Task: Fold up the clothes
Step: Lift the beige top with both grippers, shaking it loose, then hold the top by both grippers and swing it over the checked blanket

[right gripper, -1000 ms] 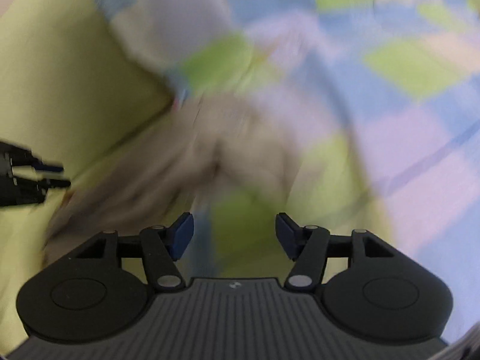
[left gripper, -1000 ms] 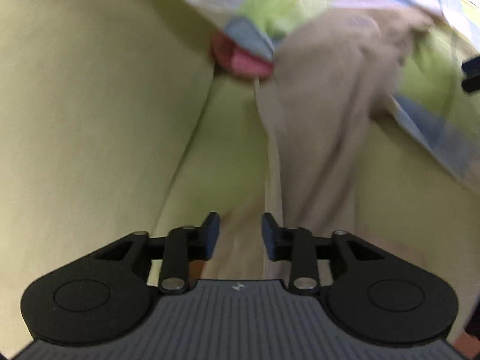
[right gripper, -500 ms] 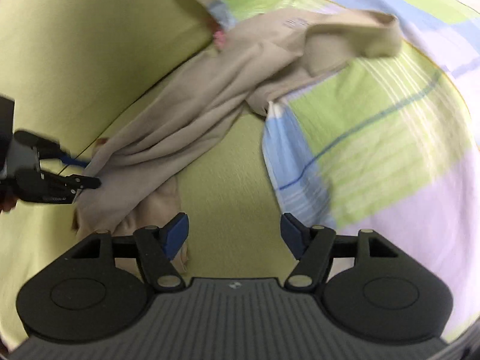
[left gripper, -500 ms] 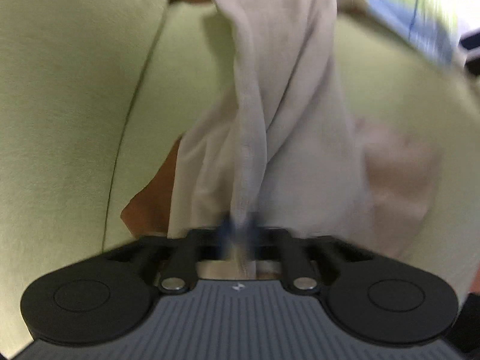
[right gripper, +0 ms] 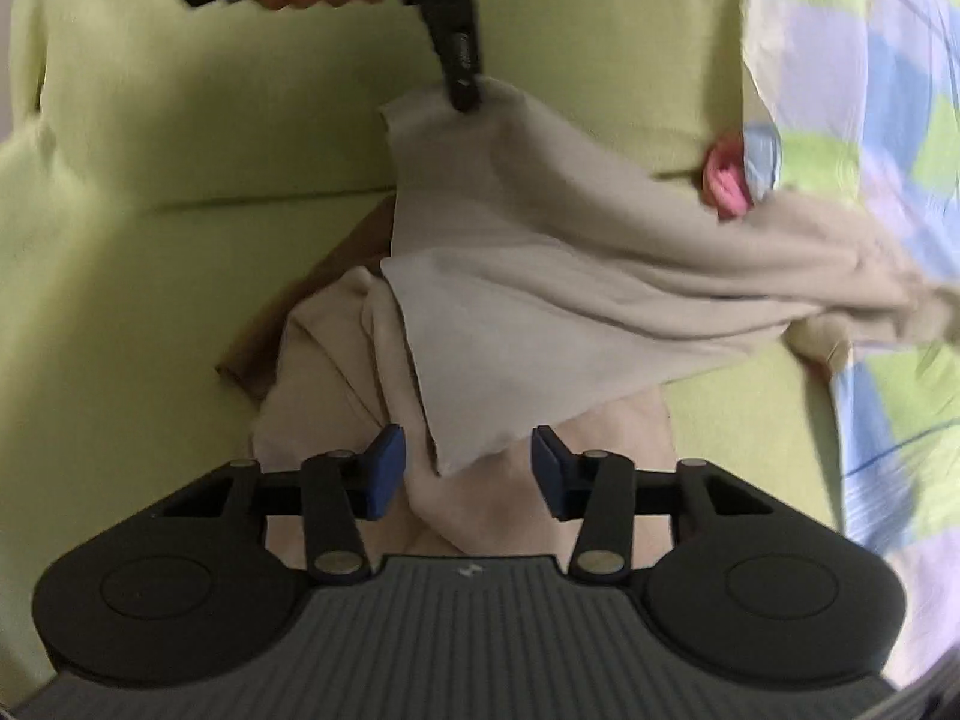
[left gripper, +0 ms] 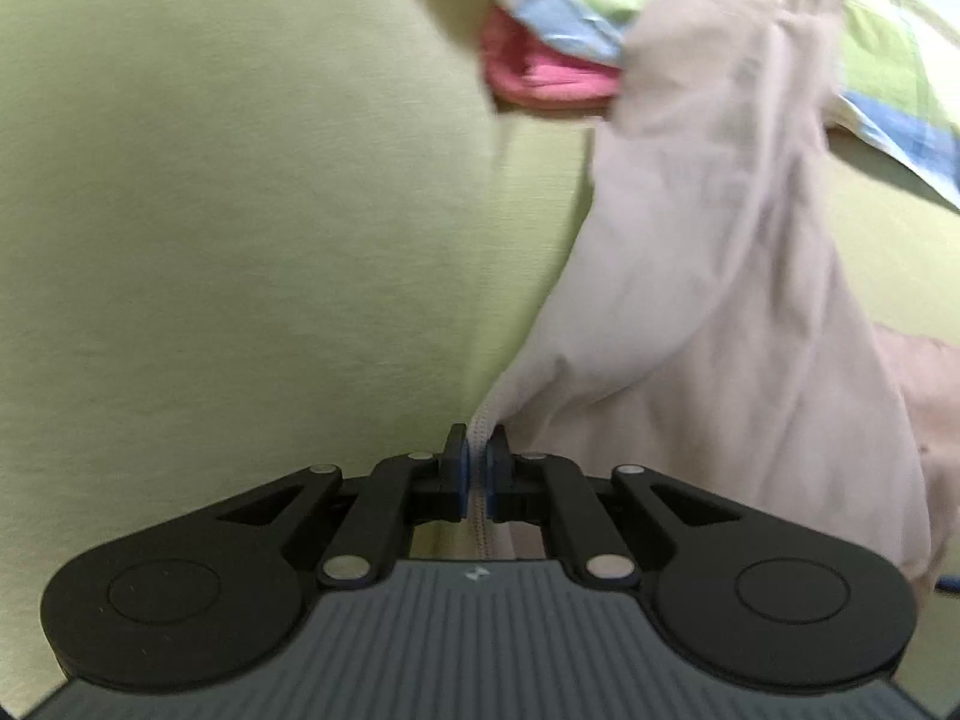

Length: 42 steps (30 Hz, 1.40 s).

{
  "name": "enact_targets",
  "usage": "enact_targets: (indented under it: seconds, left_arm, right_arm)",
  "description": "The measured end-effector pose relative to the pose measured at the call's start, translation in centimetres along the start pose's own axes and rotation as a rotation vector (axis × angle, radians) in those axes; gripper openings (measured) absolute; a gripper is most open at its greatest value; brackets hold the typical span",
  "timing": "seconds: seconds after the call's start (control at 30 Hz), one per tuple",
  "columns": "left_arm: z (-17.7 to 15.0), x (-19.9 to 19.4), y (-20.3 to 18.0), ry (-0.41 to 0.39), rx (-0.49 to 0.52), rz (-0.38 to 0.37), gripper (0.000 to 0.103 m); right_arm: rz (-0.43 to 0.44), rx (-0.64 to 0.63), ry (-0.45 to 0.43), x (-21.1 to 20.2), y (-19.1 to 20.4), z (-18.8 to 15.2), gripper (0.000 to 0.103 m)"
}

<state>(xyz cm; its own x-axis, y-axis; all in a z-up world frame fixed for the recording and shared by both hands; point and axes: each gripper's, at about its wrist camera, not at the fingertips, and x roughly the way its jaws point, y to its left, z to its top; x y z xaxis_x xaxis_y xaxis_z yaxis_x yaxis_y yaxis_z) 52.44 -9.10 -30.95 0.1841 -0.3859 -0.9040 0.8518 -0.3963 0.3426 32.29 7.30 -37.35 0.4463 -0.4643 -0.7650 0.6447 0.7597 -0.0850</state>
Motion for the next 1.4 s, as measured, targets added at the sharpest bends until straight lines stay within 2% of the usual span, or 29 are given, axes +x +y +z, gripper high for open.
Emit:
enact_targets:
  seconds: [0.13, 0.3, 0.4, 0.43, 0.5, 0.53, 0.57, 0.67, 0.73, 0.77, 0.83, 0.87, 0.97, 1.03, 1.13, 1.17, 1.23, 1.33, 1.4]
  left_arm:
    - [-0.4, 0.7, -0.5, 0.007, -0.014, -0.015, 0.004]
    - [-1.3, 1.2, -0.2, 0.029, -0.042, -0.026, 0.007]
    - [-1.7, 2.0, -0.3, 0.052, -0.040, -0.033, 0.008]
    - [-1.9, 2.0, -0.3, 0.057, -0.038, -0.036, 0.008]
    - [-2.4, 2.8, -0.7, 0.079, -0.024, -0.042, 0.008]
    - [-2.6, 3.1, -0.8, 0.089, -0.018, -0.042, 0.008]
    - [-2.6, 3.2, -0.9, 0.091, -0.016, -0.043, 0.007]
    - [-2.6, 2.7, -0.7, 0.086, -0.026, -0.064, 0.004]
    - [-2.5, 2.2, -0.3, 0.083, -0.057, -0.088, 0.004]
    - [-2.3, 0.9, 0.6, 0.067, -0.129, -0.134, 0.004]
    - [-2.1, -0.5, 1.3, 0.048, -0.181, -0.164, 0.004]
    - [-1.8, -3.0, 2.2, 0.023, -0.260, -0.197, 0.004]
    - [-1.1, -7.8, 3.1, -0.026, -0.407, -0.266, 0.004]
    - [-0.4, -10.2, 2.8, -0.047, -0.458, -0.283, 0.003]
    - [1.2, -15.4, 0.8, -0.073, -0.495, -0.276, 0.003]
    - [2.5, -18.3, -1.0, -0.080, -0.504, -0.259, 0.003]
    - [4.7, -21.4, -3.6, -0.076, -0.525, -0.256, 0.003]
    - [7.4, -25.1, -6.6, -0.085, -0.544, -0.240, 0.003]
    - [10.7, -28.6, -9.6, -0.109, -0.580, -0.230, 0.003]
  right_arm:
    - [-0.118, -0.157, -0.008, 0.2, 0.1, -1.3, 0.040]
    - [-0.118, -0.374, -0.063, 3.5, 1.7, -2.1, 0.040]
    - [-0.107, -0.508, -0.144, 4.6, 3.3, -2.4, 0.040]
    - [-0.091, -0.539, -0.175, 4.8, 3.7, -2.3, 0.038]
    - [-0.063, -0.568, -0.190, 5.3, 4.0, -2.1, 0.027]
    - [-0.044, -0.569, -0.172, 5.6, 3.9, -1.8, 0.007]
    - [-0.033, -0.556, -0.161, 5.8, 3.7, -1.6, 0.002]
    - [0.006, -0.419, -0.167, 4.5, 1.7, -0.4, 0.002]
    - [0.012, -0.340, -0.183, 2.6, 0.1, 0.8, 0.002]
    - [0.006, -0.318, -0.189, 2.0, -0.5, 1.1, 0.002]
    - [-0.017, -0.206, -0.208, -0.9, -2.6, 2.2, 0.002]
    - [-0.030, -0.146, -0.217, -2.4, -3.7, 2.7, 0.002]
    - [-0.090, -0.001, -0.249, -8.2, -8.0, 4.2, 0.002]
    - [-0.132, 0.075, -0.260, -13.1, -11.8, 5.2, 0.002]
    - [-0.179, 0.112, -0.271, -18.6, -16.5, 5.6, 0.002]
    - [-0.191, 0.120, -0.273, -20.2, -17.9, 5.6, 0.002]
    - [-0.220, 0.117, -0.288, -24.7, -22.3, 5.4, 0.002]
    - [-0.241, 0.058, -0.330, -29.7, -27.8, 4.6, 0.002]
    - [-0.241, 0.022, -0.364, -32.4, -31.5, 4.3, 0.002]
